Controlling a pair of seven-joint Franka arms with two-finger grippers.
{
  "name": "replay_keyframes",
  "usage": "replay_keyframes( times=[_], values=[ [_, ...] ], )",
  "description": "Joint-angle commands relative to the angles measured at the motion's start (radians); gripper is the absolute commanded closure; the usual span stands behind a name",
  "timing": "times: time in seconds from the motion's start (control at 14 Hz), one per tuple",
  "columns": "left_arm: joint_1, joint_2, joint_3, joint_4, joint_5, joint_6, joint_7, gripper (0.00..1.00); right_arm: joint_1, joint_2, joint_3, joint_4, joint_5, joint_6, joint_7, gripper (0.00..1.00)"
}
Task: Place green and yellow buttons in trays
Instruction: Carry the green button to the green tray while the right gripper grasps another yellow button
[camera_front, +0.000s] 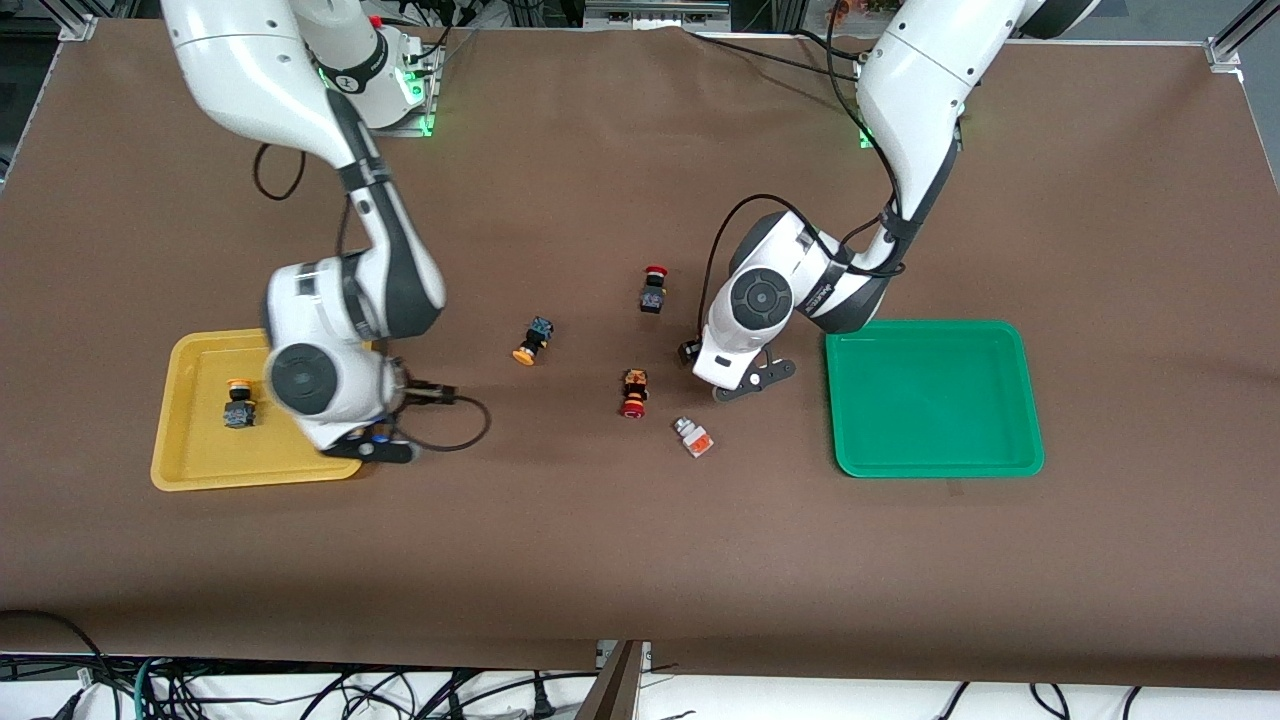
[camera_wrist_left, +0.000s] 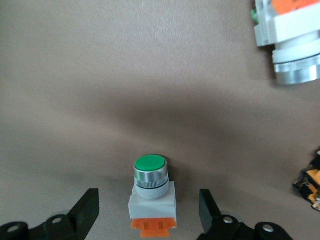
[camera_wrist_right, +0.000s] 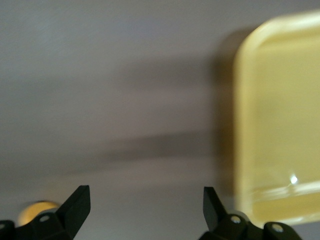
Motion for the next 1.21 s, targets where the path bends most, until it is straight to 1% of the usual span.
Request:
replay_keyframes(
  times=[0.0, 0.07, 0.21, 0.43, 0.5, 0.64, 0.79, 0.93, 1.0, 1.07, 1.14],
  values=[
    [-0.011, 0.004, 0.005, -0.001, 0.020, 0.011, -0.019, 0.20, 0.000, -0.073, 0.111, -0.147, 0.005, 0.122, 0.214, 0.00],
    [-0.012, 0.007, 0.005, -0.004, 0.020, 0.011, -0.018, 0.24, 0.022, -0.095, 0.124, -0.213, 0.002, 0.191, 0.267, 0.00],
    [-0.021, 0.010, 0.007, -0.006, 0.020, 0.009, -0.016, 0.40, 0.074, -0.138, 0.126, -0.324, 0.002, 0.293, 0.336, 0.00],
    [-0.018, 0.007, 0.007, -0.006, 0.022, 0.006, -0.009, 0.74, 0.130, -0.168, 0.127, -0.373, 0.002, 0.310, 0.460, 0.00],
    [-0.018, 0.006, 0.005, -0.006, 0.022, 0.005, -0.009, 0.84, 0.150, -0.170, 0.127, -0.390, 0.002, 0.336, 0.489, 0.00],
    [-0.008, 0.001, 0.005, -0.006, 0.022, -0.003, -0.001, 0.98, 0.164, -0.168, 0.127, -0.436, 0.002, 0.417, 0.523, 0.00],
    [0.011, -0.026, 0.007, -0.001, 0.022, -0.049, 0.016, 1.00, 0.168, -0.168, 0.127, -0.478, 0.002, 0.474, 0.523, 0.00],
    [0.057, -0.077, 0.012, 0.007, 0.022, -0.140, 0.130, 1.00, 0.168, -0.165, 0.127, -0.510, 0.002, 0.535, 0.523, 0.02],
    [0.083, -0.109, 0.007, 0.007, 0.022, -0.199, 0.167, 1.00, 0.169, -0.161, 0.127, -0.521, 0.002, 0.566, 0.523, 0.08],
    [0.094, -0.144, 0.010, 0.007, 0.023, -0.237, 0.195, 1.00, 0.172, -0.155, 0.127, -0.525, 0.003, 0.589, 0.522, 0.29],
    [0.115, -0.163, 0.016, 0.004, 0.025, -0.265, 0.247, 1.00, 0.180, -0.155, 0.127, -0.522, 0.003, 0.592, 0.523, 0.60]
  ],
)
